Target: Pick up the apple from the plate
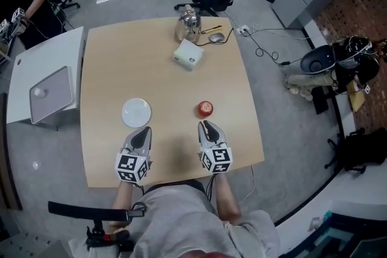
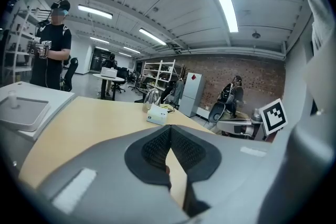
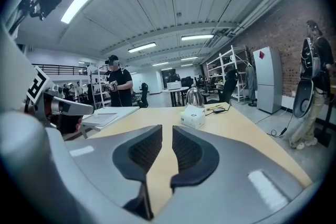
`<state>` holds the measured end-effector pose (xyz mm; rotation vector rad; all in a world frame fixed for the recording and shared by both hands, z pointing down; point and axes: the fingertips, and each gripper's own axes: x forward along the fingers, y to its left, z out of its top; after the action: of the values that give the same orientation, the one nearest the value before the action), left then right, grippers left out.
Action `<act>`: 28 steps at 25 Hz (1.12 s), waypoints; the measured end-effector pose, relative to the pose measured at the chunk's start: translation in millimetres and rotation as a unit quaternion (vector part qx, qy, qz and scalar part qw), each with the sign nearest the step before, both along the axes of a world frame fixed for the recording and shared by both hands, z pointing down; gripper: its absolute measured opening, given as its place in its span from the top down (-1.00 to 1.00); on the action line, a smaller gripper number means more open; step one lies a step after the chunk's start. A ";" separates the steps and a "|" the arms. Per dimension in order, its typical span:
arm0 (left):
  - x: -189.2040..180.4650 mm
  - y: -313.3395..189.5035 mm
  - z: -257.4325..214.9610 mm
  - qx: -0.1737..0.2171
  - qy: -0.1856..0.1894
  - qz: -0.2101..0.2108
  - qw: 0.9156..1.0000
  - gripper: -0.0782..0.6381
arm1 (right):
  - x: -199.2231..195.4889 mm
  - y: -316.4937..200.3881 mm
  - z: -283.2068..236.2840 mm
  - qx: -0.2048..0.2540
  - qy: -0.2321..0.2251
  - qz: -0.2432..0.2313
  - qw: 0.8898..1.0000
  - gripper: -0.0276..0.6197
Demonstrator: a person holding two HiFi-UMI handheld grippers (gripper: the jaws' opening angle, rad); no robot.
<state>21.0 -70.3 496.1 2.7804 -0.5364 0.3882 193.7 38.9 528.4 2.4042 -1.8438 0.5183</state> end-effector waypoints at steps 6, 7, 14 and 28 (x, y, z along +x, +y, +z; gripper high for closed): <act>-7.1 6.7 -6.3 0.005 0.007 -0.003 1.000 0.73 | -5.7 7.4 -12.4 0.009 0.013 0.001 1.000 0.80; -8.2 8.5 -8.3 0.007 0.008 -0.004 1.000 0.73 | -7.1 9.1 -14.8 0.010 0.014 0.000 1.000 0.81; -9.6 7.2 -10.4 0.020 0.016 -0.007 1.000 0.73 | -14.9 9.4 -17.7 0.014 0.019 -0.008 1.000 0.87; -22.7 19.0 -27.8 0.034 0.027 -0.011 0.999 0.73 | -42.0 21.6 -28.1 0.007 0.025 -0.027 0.999 0.89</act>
<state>-1.7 -51.3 468.3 2.8389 -0.5762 0.2936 151.7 60.6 500.3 2.3463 -1.8921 0.4389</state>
